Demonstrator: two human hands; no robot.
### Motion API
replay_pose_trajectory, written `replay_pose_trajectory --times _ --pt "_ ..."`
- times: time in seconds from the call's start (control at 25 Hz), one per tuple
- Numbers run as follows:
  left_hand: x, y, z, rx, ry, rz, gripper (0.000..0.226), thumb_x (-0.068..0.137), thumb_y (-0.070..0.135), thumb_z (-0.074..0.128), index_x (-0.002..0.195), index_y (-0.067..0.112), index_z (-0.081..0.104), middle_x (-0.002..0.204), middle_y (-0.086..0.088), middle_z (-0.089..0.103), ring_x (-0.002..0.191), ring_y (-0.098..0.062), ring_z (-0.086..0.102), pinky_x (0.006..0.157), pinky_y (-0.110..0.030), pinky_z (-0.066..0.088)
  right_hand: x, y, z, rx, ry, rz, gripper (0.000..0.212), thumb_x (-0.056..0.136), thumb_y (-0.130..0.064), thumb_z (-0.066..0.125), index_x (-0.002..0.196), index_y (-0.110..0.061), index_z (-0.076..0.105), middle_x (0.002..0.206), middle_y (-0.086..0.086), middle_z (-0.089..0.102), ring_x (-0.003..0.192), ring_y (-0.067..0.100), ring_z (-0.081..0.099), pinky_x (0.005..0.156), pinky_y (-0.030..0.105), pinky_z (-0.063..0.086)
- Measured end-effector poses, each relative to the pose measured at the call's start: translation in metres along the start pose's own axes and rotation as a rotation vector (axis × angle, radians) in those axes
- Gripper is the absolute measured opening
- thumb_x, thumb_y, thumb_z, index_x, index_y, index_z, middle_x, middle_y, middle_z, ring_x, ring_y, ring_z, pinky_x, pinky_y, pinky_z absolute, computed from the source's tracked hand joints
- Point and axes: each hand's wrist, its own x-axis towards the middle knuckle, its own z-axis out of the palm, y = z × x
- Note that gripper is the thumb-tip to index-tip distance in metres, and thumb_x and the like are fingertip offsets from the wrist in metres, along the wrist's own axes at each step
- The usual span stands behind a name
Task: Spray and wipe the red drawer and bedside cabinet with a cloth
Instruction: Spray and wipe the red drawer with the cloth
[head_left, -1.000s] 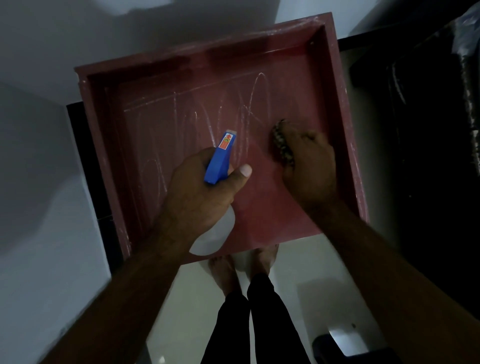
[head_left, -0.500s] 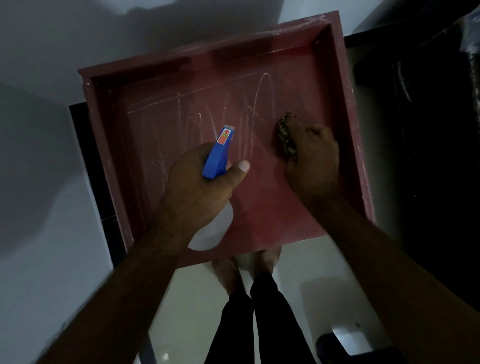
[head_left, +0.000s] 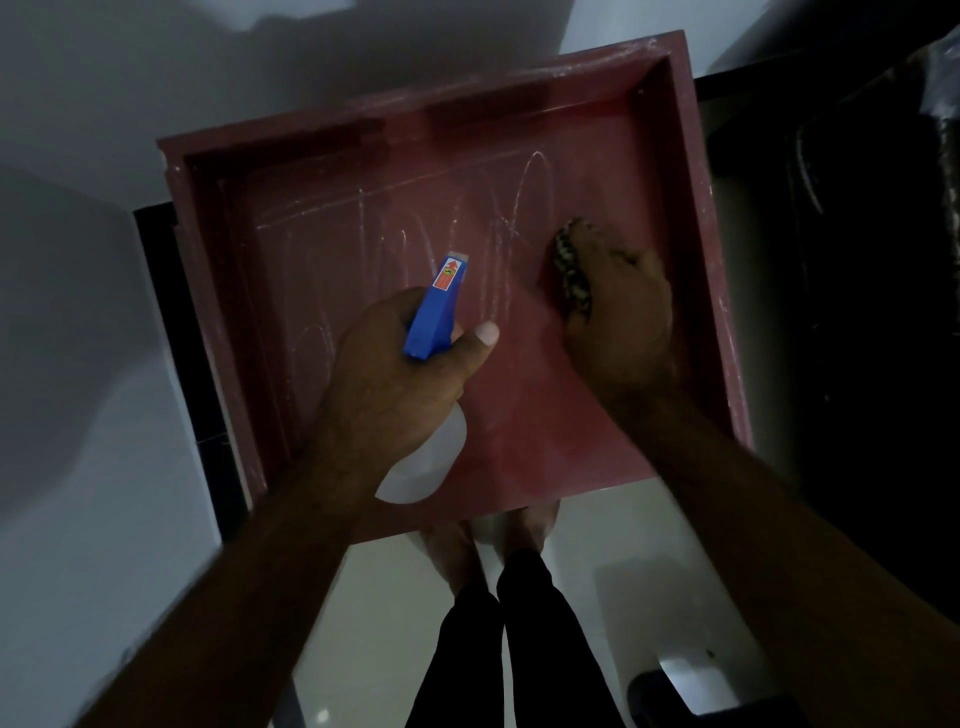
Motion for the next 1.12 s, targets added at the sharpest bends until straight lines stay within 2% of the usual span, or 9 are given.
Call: replay_pose_trajectory --times 0.12,0.2,0.36,0.48,0.6,0.8,0.88,1.04,1.12 --pt "0.003 0.000 -0.001 0.004 -0.003 -0.009 0.036 0.093 0.036 0.072 0.080 0.005 0.058 0.066 -0.012 0.066 0.066 -0.030 0.068 0.071 -0.045 0.058 -0.009 -0.016 0.011 -0.003 -0.154 -0.220 0.062 0.087 -0.003 0.060 0.147 -0.011 0.057 0.139 0.007 0.066 0.118 0.038 0.061 0.097 0.048 0.050" --pt "0.004 -0.001 -0.001 -0.014 -0.002 -0.022 0.036 0.092 0.035 0.074 0.078 0.007 0.057 0.064 -0.010 0.064 0.065 -0.031 0.069 0.070 -0.049 0.059 -0.004 -0.013 0.008 -0.012 -0.164 -0.276 0.062 0.085 -0.002 0.061 0.146 -0.010 0.058 0.137 0.008 0.067 0.116 0.039 0.062 0.094 0.050 0.052" --pt "0.006 -0.005 -0.006 -0.051 -0.010 -0.039 0.038 0.091 0.038 0.075 0.076 0.010 0.053 0.065 -0.009 0.059 0.069 -0.036 0.068 0.072 -0.056 0.060 0.004 0.001 0.002 0.000 0.029 -0.045 0.067 0.079 0.005 0.061 0.145 -0.005 0.058 0.127 0.018 0.071 0.110 0.044 0.061 0.092 0.049 0.053" --pt "0.007 -0.005 -0.007 -0.029 -0.013 -0.035 0.040 0.091 0.039 0.075 0.080 0.006 0.054 0.072 -0.018 0.060 0.071 -0.039 0.068 0.072 -0.058 0.058 0.000 -0.019 0.011 0.002 -0.048 -0.049 0.065 0.084 -0.007 0.051 0.149 -0.010 0.055 0.139 0.010 0.066 0.120 0.040 0.058 0.100 0.052 0.049" --pt "0.006 -0.004 -0.006 -0.029 -0.025 -0.019 0.043 0.091 0.040 0.074 0.080 0.003 0.054 0.072 -0.021 0.060 0.071 -0.041 0.067 0.072 -0.058 0.058 -0.002 -0.024 0.016 0.013 -0.100 -0.164 0.060 0.088 -0.003 0.058 0.148 -0.011 0.057 0.141 0.006 0.065 0.117 0.036 0.060 0.098 0.048 0.050" --pt "0.005 -0.003 -0.010 -0.023 -0.032 -0.025 0.041 0.090 0.040 0.075 0.079 0.006 0.056 0.072 -0.018 0.061 0.071 -0.038 0.067 0.073 -0.056 0.059 0.013 -0.008 0.005 -0.030 0.004 0.047 0.073 0.079 0.003 0.060 0.150 -0.011 0.054 0.137 0.009 0.067 0.119 0.038 0.058 0.099 0.048 0.050" --pt "0.009 -0.003 -0.010 -0.041 -0.033 -0.036 0.040 0.091 0.038 0.075 0.080 0.005 0.054 0.074 -0.020 0.059 0.074 -0.042 0.066 0.074 -0.059 0.059 0.010 -0.020 0.010 -0.023 -0.043 -0.011 0.068 0.082 0.000 0.057 0.149 -0.011 0.054 0.140 0.009 0.066 0.120 0.038 0.059 0.101 0.049 0.048" --pt "0.013 -0.002 -0.010 -0.025 -0.016 -0.037 0.036 0.092 0.037 0.075 0.079 0.009 0.056 0.072 -0.015 0.061 0.072 -0.038 0.069 0.073 -0.058 0.059 0.007 -0.026 0.010 -0.010 -0.118 -0.228 0.062 0.083 -0.001 0.062 0.145 -0.011 0.060 0.134 0.008 0.069 0.111 0.038 0.061 0.089 0.047 0.053" --pt "0.014 -0.002 -0.011 -0.017 -0.012 -0.035 0.035 0.091 0.039 0.074 0.077 0.014 0.055 0.070 -0.012 0.061 0.071 -0.036 0.069 0.073 -0.058 0.059 0.015 -0.012 0.003 -0.017 -0.097 -0.183 0.064 0.083 0.000 0.061 0.146 -0.010 0.058 0.131 0.011 0.070 0.112 0.038 0.061 0.089 0.047 0.053"
